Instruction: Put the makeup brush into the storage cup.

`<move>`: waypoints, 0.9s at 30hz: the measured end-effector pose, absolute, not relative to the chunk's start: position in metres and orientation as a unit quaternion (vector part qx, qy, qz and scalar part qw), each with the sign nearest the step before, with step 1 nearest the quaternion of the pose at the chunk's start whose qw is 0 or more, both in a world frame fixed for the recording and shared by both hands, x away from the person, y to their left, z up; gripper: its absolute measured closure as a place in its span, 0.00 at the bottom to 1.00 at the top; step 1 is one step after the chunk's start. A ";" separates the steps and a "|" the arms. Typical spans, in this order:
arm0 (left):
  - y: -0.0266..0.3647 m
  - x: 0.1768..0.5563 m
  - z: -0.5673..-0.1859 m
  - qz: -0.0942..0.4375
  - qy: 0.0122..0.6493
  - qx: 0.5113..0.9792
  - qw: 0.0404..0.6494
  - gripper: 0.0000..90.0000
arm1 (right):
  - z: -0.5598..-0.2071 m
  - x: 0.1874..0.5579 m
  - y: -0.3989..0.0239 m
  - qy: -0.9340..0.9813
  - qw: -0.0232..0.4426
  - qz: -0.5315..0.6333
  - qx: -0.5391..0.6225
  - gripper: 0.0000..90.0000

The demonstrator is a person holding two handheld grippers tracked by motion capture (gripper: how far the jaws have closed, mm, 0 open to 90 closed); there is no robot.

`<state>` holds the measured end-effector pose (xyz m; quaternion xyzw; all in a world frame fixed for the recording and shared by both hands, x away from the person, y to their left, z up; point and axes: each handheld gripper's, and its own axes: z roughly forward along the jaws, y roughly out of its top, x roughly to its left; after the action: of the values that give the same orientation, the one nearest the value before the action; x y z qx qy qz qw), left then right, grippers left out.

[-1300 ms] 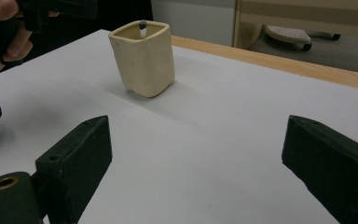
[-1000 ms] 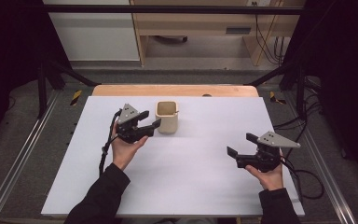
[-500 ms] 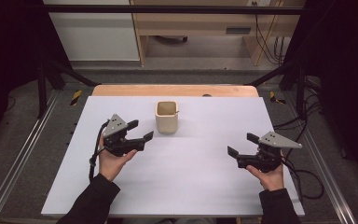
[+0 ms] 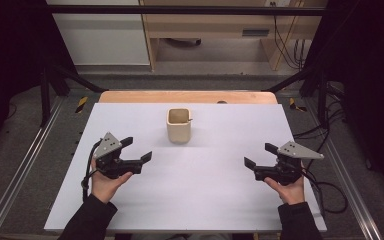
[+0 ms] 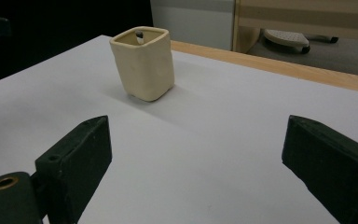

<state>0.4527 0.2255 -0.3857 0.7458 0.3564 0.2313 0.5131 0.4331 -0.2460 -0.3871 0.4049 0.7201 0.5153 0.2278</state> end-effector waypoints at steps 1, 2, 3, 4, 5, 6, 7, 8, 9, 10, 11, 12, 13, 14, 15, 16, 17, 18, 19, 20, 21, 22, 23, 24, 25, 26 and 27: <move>0.228 0.451 -0.386 0.234 0.358 0.744 0.513 0.13 | -0.387 0.433 -0.246 0.720 0.227 0.515 0.406 0.09; 0.231 0.449 -0.387 0.236 0.361 0.742 0.514 0.13 | -0.387 0.433 -0.246 0.720 0.228 0.515 0.406 0.09; 0.234 0.448 -0.388 0.235 0.364 0.740 0.515 0.12 | -0.387 0.433 -0.246 0.720 0.227 0.515 0.406 0.09; 0.238 0.447 -0.389 0.232 0.368 0.737 0.517 0.12 | -0.387 0.433 -0.246 0.720 0.227 0.514 0.406 0.09; 0.240 0.446 -0.390 0.230 0.369 0.737 0.518 0.13 | -0.387 0.433 -0.246 0.721 0.227 0.514 0.407 0.09; 0.242 0.446 -0.390 0.230 0.372 0.735 0.518 0.13 | -0.387 0.433 -0.246 0.721 0.227 0.514 0.407 0.09; 0.244 0.445 -0.391 0.231 0.373 0.734 0.518 0.13 | -0.387 0.433 -0.246 0.721 0.227 0.514 0.407 0.09; 0.247 0.444 -0.392 0.233 0.374 0.733 0.518 0.13 | -0.388 0.433 -0.246 0.721 0.226 0.513 0.407 0.09; 0.248 0.443 -0.393 0.233 0.375 0.732 0.518 0.13 | -0.388 0.433 -0.246 0.721 0.226 0.513 0.407 0.09; 0.250 0.442 -0.394 0.234 0.377 0.730 0.519 0.13 | -0.388 0.433 -0.246 0.721 0.226 0.513 0.407 0.09; 0.253 0.441 -0.394 0.235 0.379 0.729 0.520 0.13 | -0.388 0.433 -0.247 0.721 0.226 0.513 0.406 0.09; 0.255 0.440 -0.395 0.235 0.382 0.726 0.521 0.13 | -0.388 0.433 -0.247 0.722 0.226 0.513 0.406 0.09; 0.257 0.439 -0.396 0.236 0.383 0.726 0.521 0.13 | -0.388 0.433 -0.247 0.721 0.226 0.513 0.407 0.09; 0.259 0.438 -0.397 0.236 0.385 0.723 0.523 0.12 | -0.388 0.433 -0.247 0.721 0.226 0.513 0.407 0.09; 0.263 0.435 -0.400 0.237 0.387 0.722 0.522 0.12 | -0.389 0.433 -0.248 0.721 0.226 0.513 0.408 0.09; 0.263 0.435 -0.400 0.237 0.387 0.722 0.522 0.12 | -0.389 0.433 -0.248 0.721 0.226 0.513 0.408 0.09; 0.265 0.434 -0.401 0.240 0.388 0.721 0.522 0.12 | -0.389 0.433 -0.248 0.721 0.226 0.512 0.409 0.10; 0.267 0.433 -0.403 0.240 0.389 0.720 0.521 0.12 | -0.389 0.433 -0.248 0.721 0.226 0.512 0.409 0.09; 0.269 0.433 -0.404 0.240 0.389 0.722 0.519 0.12 | -0.389 0.433 -0.248 0.722 0.226 0.511 0.408 0.09; 0.270 0.432 -0.405 0.242 0.391 0.721 0.518 0.11 | -0.389 0.433 -0.248 0.722 0.226 0.511 0.408 0.09; 0.271 0.432 -0.406 0.244 0.392 0.721 0.517 0.11 | -0.389 0.433 -0.248 0.722 0.226 0.511 0.408 0.09; 0.272 0.432 -0.407 0.244 0.394 0.721 0.515 0.11 | -0.389 0.433 -0.248 0.721 0.227 0.512 0.409 0.09; 0.273 0.432 -0.408 0.243 0.396 0.721 0.514 0.11 | -0.389 0.433 -0.248 0.721 0.227 0.512 0.409 0.09; 0.274 0.432 -0.409 0.244 0.398 0.720 0.513 0.11 | -0.390 0.433 -0.249 0.721 0.226 0.512 0.408 0.09; 0.274 0.432 -0.409 0.243 0.399 0.721 0.512 0.11 | -0.390 0.433 -0.249 0.721 0.226 0.511 0.410 0.09; 0.275 0.432 -0.410 0.242 0.400 0.722 0.510 0.11 | -0.390 0.432 -0.249 0.722 0.226 0.510 0.410 0.09; 0.275 0.432 -0.410 0.243 0.402 0.721 0.510 0.11 | -0.390 0.432 -0.249 0.722 0.225 0.510 0.410 0.09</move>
<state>0.4325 0.2752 -0.4105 0.7206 0.4018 0.2429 0.5102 0.4324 -0.2492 -0.3898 0.4099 0.7217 0.5102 0.2254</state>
